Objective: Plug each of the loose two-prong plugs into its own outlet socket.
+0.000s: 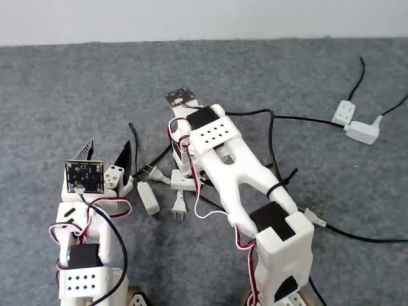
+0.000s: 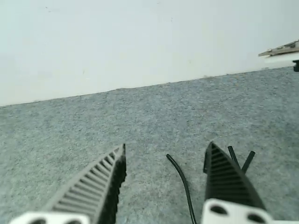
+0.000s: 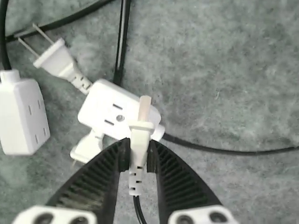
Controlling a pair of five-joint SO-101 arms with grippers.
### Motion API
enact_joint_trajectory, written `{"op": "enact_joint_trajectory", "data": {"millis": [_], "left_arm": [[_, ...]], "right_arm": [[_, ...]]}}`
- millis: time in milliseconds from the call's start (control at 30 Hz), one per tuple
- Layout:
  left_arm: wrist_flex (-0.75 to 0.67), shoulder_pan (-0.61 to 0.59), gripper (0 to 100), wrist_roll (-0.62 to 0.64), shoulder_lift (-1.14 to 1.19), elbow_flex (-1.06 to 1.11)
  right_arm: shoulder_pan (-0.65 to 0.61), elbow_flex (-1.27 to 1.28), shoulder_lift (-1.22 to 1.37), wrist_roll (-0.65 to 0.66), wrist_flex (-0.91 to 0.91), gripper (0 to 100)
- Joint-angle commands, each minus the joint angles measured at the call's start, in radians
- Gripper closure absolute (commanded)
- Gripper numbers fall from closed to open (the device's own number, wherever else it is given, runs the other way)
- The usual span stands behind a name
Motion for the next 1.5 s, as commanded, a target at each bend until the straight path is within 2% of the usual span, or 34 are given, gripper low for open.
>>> {"op": "enact_joint_trajectory", "data": {"millis": [0,133,367,633,700,933,1167,1367,1467], "left_arm": [[-0.026,0.012,74,0.009,-0.002,-0.010],[-0.026,0.020,74,0.009,-0.002,-0.010],[-0.026,0.020,74,0.009,-0.002,-0.012],[-0.026,0.018,74,0.009,-0.002,-0.012],[-0.026,0.017,74,0.009,-0.002,-0.012],[-0.026,0.018,74,0.009,0.000,-0.004],[-0.026,0.020,74,0.009,0.000,-0.002],[-0.026,0.020,74,0.009,0.000,-0.002],[-0.028,0.021,74,0.009,0.000,-0.002]], "right_arm": [[-0.024,0.000,-0.140,0.055,0.048,99.1],[-0.051,0.068,-0.308,0.098,0.048,99.1],[-0.051,0.465,-0.499,0.141,-0.170,99.1],[-0.051,0.578,-0.702,0.144,-0.217,99.1],[-0.051,0.600,-0.733,0.181,-0.222,99.1],[-0.048,0.710,-0.756,0.204,-0.245,99.1],[-0.051,0.953,-0.765,0.212,-0.415,99.1],[-0.051,1.033,-0.756,0.216,-0.420,98.7],[-0.051,1.033,-0.756,0.262,-0.404,90.2]]}}
